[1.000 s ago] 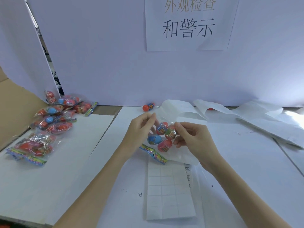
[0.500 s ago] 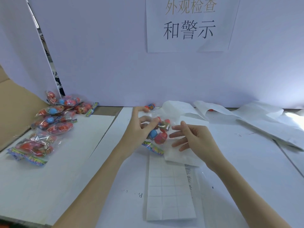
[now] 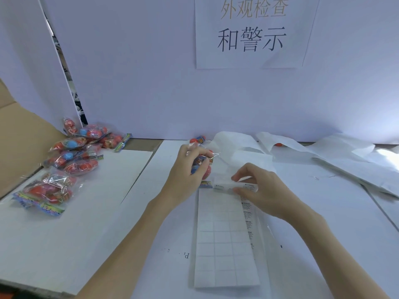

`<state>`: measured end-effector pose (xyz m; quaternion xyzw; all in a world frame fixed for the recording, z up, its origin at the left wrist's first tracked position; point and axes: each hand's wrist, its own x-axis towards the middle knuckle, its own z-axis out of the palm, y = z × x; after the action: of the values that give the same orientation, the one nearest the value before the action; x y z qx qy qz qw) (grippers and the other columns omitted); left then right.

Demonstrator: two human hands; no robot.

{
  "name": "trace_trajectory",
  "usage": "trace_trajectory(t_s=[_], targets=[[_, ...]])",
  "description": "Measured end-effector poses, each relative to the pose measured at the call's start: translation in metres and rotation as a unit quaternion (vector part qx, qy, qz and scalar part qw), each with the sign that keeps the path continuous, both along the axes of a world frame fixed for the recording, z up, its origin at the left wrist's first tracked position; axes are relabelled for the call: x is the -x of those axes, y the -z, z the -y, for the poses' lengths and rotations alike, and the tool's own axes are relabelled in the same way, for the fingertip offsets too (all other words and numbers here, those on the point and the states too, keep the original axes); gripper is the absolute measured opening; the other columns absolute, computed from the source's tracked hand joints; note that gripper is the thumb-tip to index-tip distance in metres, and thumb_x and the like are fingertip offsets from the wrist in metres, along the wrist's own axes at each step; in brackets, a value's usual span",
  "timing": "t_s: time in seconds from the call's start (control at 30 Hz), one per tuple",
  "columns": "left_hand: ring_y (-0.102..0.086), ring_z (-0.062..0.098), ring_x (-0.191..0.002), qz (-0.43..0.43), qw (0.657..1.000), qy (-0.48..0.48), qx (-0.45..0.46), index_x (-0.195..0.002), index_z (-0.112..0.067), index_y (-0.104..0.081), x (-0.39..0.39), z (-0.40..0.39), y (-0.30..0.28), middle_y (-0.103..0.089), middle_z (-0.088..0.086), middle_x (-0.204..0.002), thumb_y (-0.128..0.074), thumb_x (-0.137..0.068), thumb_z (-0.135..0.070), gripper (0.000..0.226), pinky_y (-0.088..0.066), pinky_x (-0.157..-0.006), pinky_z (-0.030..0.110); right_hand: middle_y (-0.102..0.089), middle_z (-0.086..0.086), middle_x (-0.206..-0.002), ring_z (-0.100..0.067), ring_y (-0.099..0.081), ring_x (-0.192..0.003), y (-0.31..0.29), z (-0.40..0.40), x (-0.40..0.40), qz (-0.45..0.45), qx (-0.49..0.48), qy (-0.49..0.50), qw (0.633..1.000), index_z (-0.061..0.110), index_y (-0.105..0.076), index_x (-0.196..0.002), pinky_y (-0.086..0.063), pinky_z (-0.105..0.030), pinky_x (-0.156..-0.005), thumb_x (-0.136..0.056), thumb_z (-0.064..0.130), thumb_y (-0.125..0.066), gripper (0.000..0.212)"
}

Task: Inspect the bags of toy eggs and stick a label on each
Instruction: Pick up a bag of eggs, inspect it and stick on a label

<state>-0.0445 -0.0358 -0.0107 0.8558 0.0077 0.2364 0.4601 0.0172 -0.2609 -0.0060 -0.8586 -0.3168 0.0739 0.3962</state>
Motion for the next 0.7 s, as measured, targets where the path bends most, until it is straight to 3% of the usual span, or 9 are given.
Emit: trace_trajectory(t_s=[0.07, 0.17, 0.23, 0.33, 0.43, 0.53, 0.63, 0.7], targets=[[-0.06, -0.006, -0.108, 0.009, 1.0, 0.011, -0.008, -0.117, -0.022, -0.069, 0.0, 0.003, 0.001, -0.045, 0.0, -0.127, -0.063, -0.103, -0.016, 0.016, -0.051, -0.086, 0.01, -0.071, 0.015, -0.112, 0.005, -0.067, -0.103, 0.001, -0.001, -0.001, 0.017, -0.006, 0.006, 1.0, 0.028, -0.065, -0.101, -0.05, -0.012, -0.086, -0.094, 0.024, -0.076, 0.013], [-0.062, -0.002, -0.111, 0.019, 0.999, 0.023, -0.018, -0.116, -0.02, -0.069, -0.001, 0.005, 0.004, -0.044, 0.0, -0.129, -0.071, -0.099, -0.018, 0.018, -0.052, -0.096, 0.018, -0.072, 0.015, -0.108, 0.002, -0.065, -0.104, 0.003, -0.002, -0.002, 0.036, -0.01, 0.009, 0.999, 0.026, -0.068, -0.1, -0.045, -0.008, -0.086, -0.094, 0.022, -0.076, 0.011], [-0.059, -0.003, -0.117, 0.017, 0.998, 0.041, -0.033, -0.116, -0.022, -0.068, 0.0, 0.006, 0.005, -0.041, -0.003, -0.133, -0.076, -0.095, -0.023, 0.023, -0.05, -0.099, 0.015, -0.071, 0.015, -0.106, 0.003, -0.063, -0.103, 0.002, -0.003, 0.0, 0.058, -0.023, 0.009, 0.998, 0.026, -0.068, -0.098, -0.041, -0.005, -0.086, -0.094, 0.021, -0.077, 0.011], [-0.056, -0.005, -0.118, 0.025, 0.996, 0.068, -0.046, -0.115, -0.022, -0.07, 0.002, 0.009, 0.005, -0.041, -0.01, -0.13, -0.08, -0.09, -0.033, 0.029, -0.048, -0.094, 0.009, -0.069, 0.014, -0.101, 0.0, -0.062, -0.102, -0.001, -0.006, 0.004, 0.099, -0.069, 0.012, 0.993, 0.03, -0.068, -0.095, -0.039, -0.006, -0.085, -0.094, 0.022, -0.076, 0.012], [-0.056, 0.003, -0.12, 0.037, 0.994, 0.08, -0.07, -0.109, -0.024, -0.075, 0.003, 0.011, 0.004, -0.044, -0.007, -0.129, -0.075, -0.091, -0.043, 0.026, -0.046, -0.098, 0.012, -0.072, 0.018, -0.096, -0.003, -0.065, -0.1, -0.005, -0.01, 0.008, 0.095, -0.141, 0.011, 0.985, 0.03, -0.069, -0.094, -0.04, -0.008, -0.082, -0.094, 0.022, -0.076, 0.011], [-0.056, 0.008, -0.116, 0.038, 0.993, 0.065, -0.088, -0.1, -0.019, -0.076, 0.001, 0.011, 0.006, -0.047, -0.003, -0.128, -0.073, -0.096, -0.033, 0.014, -0.045, -0.101, 0.019, -0.074, 0.019, -0.099, -0.006, -0.067, -0.093, -0.005, -0.013, 0.009, 0.068, -0.178, 0.003, 0.982, 0.032, -0.072, -0.1, -0.043, -0.013, -0.077, -0.096, 0.02, -0.074, 0.013], [-0.053, 0.005, -0.124, 0.022, 0.997, 0.055, -0.048, -0.098, -0.015, -0.072, -0.001, 0.008, 0.005, -0.046, -0.002, -0.125, -0.072, -0.097, -0.022, 0.008, -0.047, -0.106, 0.027, -0.075, 0.013, -0.102, -0.012, -0.071, -0.092, -0.003, -0.012, 0.005, 0.034, -0.209, 0.026, 0.977, 0.026, -0.072, -0.107, -0.056, -0.03, -0.085, -0.098, 0.015, -0.071, 0.014], [-0.05, 0.0, -0.124, 0.008, 0.998, 0.059, -0.031, -0.097, -0.015, -0.071, -0.001, 0.006, 0.004, -0.046, -0.002, -0.125, -0.072, -0.098, -0.019, 0.004, -0.052, -0.104, 0.033, -0.076, 0.015, -0.097, -0.008, -0.073, -0.09, -0.002, -0.01, 0.003, 0.041, -0.213, 0.04, 0.975, 0.025, -0.073, -0.102, -0.057, -0.025, -0.083, -0.099, 0.015, -0.07, 0.011]])
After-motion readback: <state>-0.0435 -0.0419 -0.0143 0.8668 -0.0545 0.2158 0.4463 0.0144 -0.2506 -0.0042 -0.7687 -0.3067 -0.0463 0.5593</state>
